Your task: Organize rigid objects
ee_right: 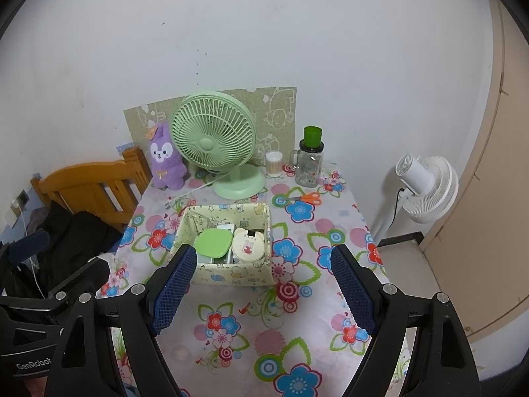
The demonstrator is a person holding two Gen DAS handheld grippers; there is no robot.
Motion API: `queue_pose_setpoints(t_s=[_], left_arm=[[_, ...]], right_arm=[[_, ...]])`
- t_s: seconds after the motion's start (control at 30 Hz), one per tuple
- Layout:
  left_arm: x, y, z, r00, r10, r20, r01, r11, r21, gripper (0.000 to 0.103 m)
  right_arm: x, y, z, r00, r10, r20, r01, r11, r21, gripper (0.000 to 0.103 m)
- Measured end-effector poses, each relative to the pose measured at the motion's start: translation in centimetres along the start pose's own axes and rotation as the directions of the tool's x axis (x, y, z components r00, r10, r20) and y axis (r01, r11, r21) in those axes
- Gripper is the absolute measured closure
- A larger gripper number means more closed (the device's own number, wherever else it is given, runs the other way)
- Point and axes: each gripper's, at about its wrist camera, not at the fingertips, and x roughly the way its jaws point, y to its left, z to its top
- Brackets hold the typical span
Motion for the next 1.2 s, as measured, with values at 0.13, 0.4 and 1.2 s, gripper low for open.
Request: queue_pose_setpoints(t_s=[0.13,0.4,1.2], left_arm=[[0.01,-0.1,0.11,1.0,0.0,0.007,0.0,1.0,0.004,0.0],[-0.01,-0.16,0.47,1.0,-0.005,0.015,0.005,1.0,0.011,0.0],[0.36,-0.29,0.54,1.0,0.005,0.015,-0.005,1.0,-0.005,0.0]], right_arm=[[0.03,0.04,0.13,1.0,-0.001,0.004,0.001,1.0,-0.001,0.017],[-0.13,-0.12,0.45,1.0,-0.006,0.019,0.006,1.0,0.004,0.017],[0.36,-0.44,0.93,1.0,0.001,0.002,-0.001,1.0,-0.011,0.017]])
